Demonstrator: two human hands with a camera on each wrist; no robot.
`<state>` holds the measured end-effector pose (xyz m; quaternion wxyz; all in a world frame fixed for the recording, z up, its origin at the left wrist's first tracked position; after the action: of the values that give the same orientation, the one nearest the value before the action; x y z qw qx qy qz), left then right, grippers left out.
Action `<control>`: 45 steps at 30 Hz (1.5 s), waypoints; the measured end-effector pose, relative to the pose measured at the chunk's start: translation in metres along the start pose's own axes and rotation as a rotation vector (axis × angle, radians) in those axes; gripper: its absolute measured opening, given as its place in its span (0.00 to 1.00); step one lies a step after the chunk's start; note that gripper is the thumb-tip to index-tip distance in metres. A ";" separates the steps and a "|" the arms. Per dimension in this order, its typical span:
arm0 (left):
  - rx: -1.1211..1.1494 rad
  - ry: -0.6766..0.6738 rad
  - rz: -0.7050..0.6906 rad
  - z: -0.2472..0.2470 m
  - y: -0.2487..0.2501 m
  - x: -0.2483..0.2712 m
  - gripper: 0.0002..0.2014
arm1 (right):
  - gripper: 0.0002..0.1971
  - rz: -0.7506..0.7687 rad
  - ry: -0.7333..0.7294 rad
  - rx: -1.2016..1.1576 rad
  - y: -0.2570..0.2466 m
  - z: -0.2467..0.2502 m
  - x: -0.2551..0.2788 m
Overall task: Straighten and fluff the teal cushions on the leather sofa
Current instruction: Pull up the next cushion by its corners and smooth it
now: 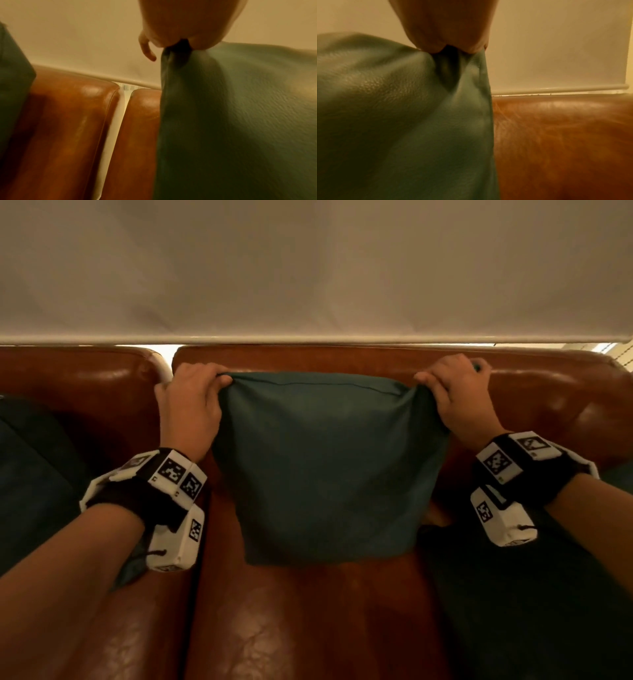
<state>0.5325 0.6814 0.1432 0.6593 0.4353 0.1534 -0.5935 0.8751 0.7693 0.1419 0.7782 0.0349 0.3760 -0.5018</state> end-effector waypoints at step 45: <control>-0.285 -0.727 -0.383 -0.132 0.008 0.251 0.45 | 0.72 0.739 -0.539 0.682 -0.034 -0.144 0.238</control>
<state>0.6436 0.6171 -0.1098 0.6019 0.0661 0.0696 -0.7928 0.8186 0.6352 -0.0976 0.9152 0.2840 -0.0561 -0.2804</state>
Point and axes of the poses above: each hand's wrist, its own x-axis away from the middle knuckle, its own z-axis out of the back of the hand, y = z × x, the point moved 7 cm from there along -x, towards the middle knuckle, and after that the axes turned 13 degrees about y, right-handed, at the moved point
